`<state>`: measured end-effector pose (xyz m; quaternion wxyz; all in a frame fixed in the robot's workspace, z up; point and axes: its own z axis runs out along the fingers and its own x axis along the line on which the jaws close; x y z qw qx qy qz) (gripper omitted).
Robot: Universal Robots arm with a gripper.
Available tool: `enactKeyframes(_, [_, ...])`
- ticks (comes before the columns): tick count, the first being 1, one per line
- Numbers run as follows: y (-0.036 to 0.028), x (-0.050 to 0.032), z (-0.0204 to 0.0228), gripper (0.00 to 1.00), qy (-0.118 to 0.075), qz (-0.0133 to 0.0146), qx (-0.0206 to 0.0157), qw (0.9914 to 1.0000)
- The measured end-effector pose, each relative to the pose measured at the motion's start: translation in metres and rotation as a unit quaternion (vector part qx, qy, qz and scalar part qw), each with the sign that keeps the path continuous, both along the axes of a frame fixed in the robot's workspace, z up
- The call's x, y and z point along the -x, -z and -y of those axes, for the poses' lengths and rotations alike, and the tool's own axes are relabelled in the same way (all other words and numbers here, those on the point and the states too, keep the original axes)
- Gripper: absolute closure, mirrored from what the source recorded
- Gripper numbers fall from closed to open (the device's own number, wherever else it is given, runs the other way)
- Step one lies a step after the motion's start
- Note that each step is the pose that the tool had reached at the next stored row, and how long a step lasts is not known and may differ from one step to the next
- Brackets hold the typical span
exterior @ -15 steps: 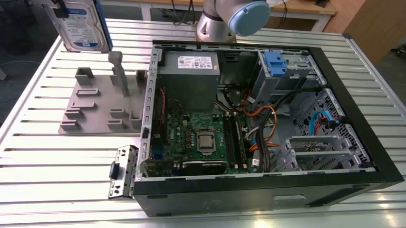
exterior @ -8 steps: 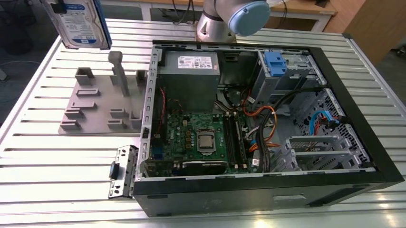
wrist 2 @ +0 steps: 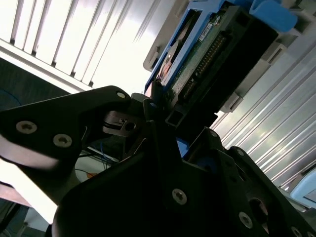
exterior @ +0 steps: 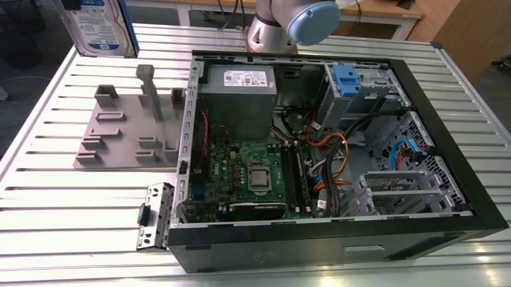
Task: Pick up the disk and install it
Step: 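Pick up the disk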
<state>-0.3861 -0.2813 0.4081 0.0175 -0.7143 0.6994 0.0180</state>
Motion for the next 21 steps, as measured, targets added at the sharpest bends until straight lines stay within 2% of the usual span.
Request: enactKeyframes(21, [-0.0315, 0.0000, 0.0000, 0.64, 0.000, 0.0000, 0.0000, 1.00000])
